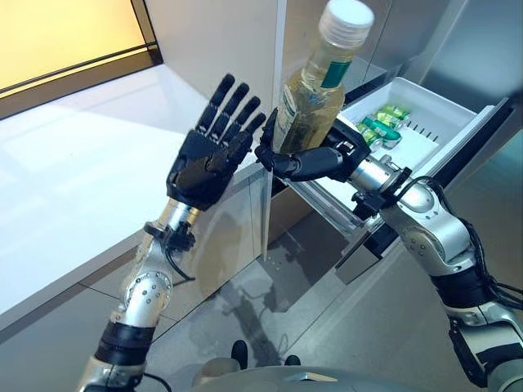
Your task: Put drinks into fridge and close the fridge
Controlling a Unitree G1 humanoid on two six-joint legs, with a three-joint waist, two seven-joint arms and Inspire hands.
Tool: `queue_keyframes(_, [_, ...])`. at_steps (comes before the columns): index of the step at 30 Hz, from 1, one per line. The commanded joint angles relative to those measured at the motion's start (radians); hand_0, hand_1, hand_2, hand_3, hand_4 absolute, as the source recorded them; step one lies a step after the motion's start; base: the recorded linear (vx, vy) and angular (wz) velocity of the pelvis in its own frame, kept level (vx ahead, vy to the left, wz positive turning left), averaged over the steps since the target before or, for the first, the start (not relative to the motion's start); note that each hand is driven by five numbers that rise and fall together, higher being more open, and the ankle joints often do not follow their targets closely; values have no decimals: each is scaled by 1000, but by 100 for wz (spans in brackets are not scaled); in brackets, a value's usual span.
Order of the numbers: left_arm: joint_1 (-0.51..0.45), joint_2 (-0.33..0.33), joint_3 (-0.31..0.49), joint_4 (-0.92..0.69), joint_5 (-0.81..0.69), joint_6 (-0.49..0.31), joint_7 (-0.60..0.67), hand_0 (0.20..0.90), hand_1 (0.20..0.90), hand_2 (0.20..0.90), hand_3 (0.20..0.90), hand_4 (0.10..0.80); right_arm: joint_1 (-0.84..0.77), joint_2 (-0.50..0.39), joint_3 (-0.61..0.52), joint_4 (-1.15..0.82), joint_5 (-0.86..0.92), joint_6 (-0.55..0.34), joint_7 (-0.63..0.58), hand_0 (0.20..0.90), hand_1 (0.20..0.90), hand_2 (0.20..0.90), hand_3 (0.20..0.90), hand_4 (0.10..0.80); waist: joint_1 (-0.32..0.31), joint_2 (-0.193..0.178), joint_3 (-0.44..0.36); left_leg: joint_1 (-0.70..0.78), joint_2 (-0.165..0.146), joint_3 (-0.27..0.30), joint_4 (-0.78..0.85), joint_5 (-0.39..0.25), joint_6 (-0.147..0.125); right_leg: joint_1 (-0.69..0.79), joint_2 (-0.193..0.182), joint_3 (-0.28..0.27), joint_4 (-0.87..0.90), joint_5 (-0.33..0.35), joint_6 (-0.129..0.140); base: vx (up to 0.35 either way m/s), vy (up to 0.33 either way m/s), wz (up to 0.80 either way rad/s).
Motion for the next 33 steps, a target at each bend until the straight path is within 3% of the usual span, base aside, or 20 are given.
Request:
queue_keyframes(1, [-13,-34,-33,0,-196,57,-201,900,900,900,900,800,-73,9,-184,-150,136,-192,-1,300,300,300,200,100,-28,-18,-122,38,-21,-31,1,-138,1,-27,-26,78,15,14,84,-14,7,-4])
queue_keyframes(5, [61,-45,-56,49,-181,116,-315,900,900,900,900,800,0,-17,-251,-171,163,-221,-7,300,300,300,200,100,-45,-18,-115,39,-17,-15,1,-143,0,-33,-24,92,18,17,83,-24,15,-11])
queue_keyframes(11, [155,-72,-61,203,-82,199,-376,900,900,900,900,800,143,-21,-370,-161,166,-296,1,300,300,300,200,100,-72,-13,-109,40,-12,12,1,-147,0,-42,-22,112,17,23,91,-21,12,-13])
queue_keyframes(18, [226,-75,-71,389,129,120,-379,900,900,900,900,800,251,-21,-462,-123,128,-344,-14,300,300,300,200,100,-95,-11,-103,32,-7,40,1,-145,1,-57,-17,131,15,31,98,-27,7,-14])
queue_keyframes(23, [243,-13,-97,489,378,-21,-289,900,900,900,900,800,297,-72,-503,-76,11,-386,-70,300,300,300,200,100,-108,-12,-100,33,-3,60,1,-152,2,-60,-12,140,14,27,104,4,7,-12])
queue_keyframes(24, [236,22,-111,541,484,-83,-215,900,900,900,900,800,287,-106,-507,-49,-22,-388,-101,300,300,300,200,100,-113,-13,-99,33,-1,71,1,-149,2,-63,-10,142,14,29,106,9,6,-11])
queue_keyframes(27, [223,42,-119,573,521,-102,-123,900,900,900,900,800,263,-141,-499,-15,-76,-385,-119,300,300,300,200,100,-113,-15,-100,31,0,77,1,-147,1,-65,-6,147,12,31,107,28,4,-9])
queue_keyframes(31, [204,60,-115,685,696,-141,82,900,900,900,900,800,181,-239,-468,66,-147,-335,-159,300,300,300,200,100,-100,-33,-102,27,1,84,2,-141,-3,-68,-3,140,10,33,107,49,-14,-1])
queue_keyframes(33, [202,56,-118,745,743,-155,126,900,900,900,900,800,146,-278,-449,98,-158,-316,-164,300,300,300,200,100,-92,-40,-102,23,1,83,3,-139,-3,-68,-3,136,8,34,107,46,-33,0])
